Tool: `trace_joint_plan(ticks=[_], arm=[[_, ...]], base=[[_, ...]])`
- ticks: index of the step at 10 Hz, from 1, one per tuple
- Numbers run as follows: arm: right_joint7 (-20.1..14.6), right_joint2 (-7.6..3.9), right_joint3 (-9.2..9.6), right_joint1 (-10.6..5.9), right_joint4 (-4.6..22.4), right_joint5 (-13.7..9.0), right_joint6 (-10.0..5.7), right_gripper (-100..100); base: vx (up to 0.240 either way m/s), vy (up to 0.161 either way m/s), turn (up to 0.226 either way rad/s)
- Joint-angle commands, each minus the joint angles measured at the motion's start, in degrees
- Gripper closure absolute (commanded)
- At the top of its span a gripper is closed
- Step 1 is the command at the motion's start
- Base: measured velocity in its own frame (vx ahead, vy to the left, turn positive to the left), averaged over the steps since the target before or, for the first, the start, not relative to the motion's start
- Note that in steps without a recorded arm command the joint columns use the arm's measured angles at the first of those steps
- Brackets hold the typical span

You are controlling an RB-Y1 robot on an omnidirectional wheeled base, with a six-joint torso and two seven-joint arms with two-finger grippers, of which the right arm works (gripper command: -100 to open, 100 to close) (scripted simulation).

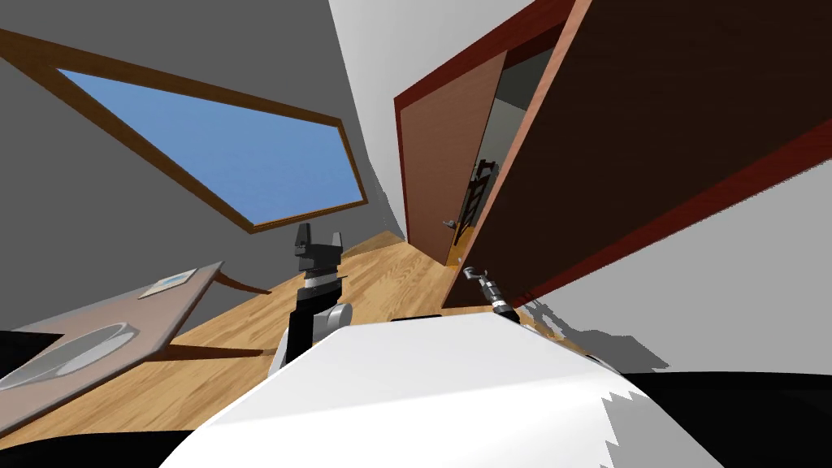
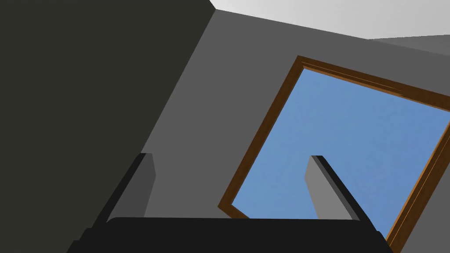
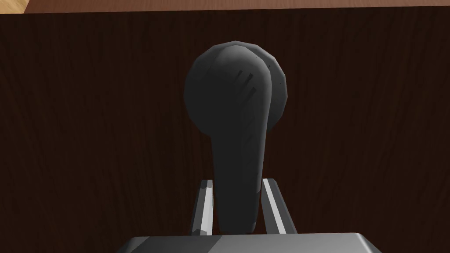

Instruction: Pull the door open

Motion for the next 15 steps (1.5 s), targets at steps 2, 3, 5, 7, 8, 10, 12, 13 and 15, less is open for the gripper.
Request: trace_joint_plan(ticks=[2, 3, 5, 7, 8, 10, 12, 13, 15], arm=[[-0.87, -0.31, 0.68, 1.51, 0.15, 0.68, -2.64, 100], [-0.87, -0.31, 0.68, 1.51, 0.15, 0.68, -2.64, 100], [-0.87, -0.31, 0.68, 1.51, 0.15, 0.68, -2.64, 100], [-1.72, -0.95, 1.15, 2.93, 0.50, 1.25, -5.24, 100], [-1.87, -1.06, 1.23, 3.18, 0.57, 1.35, -5.71, 100], [-2.24, -1.33, 1.43, 3.80, 0.72, 1.60, -6.83, 100], [-2.26, -1.57, 1.31, 4.57, -0.34, 1.44, -6.42, 100], [-2.28, -1.60, 1.34, 4.64, -0.26, 1.43, -6.59, 100], [-2.37, -1.70, 1.47, 4.93, 0.13, 1.43, -7.39, 100]], base=[[-0.207, -0.072, 0.171], [-0.131, -0.049, 0.048], [-0.032, 0.006, -0.030], [-0.134, -0.054, 0.214], [-0.170, -0.104, 0.149], [-0.165, -0.073, 0.101], [-0.107, -0.019, 0.079], [-0.190, -0.050, 0.172], [-0.183, -0.074, 0.170]])
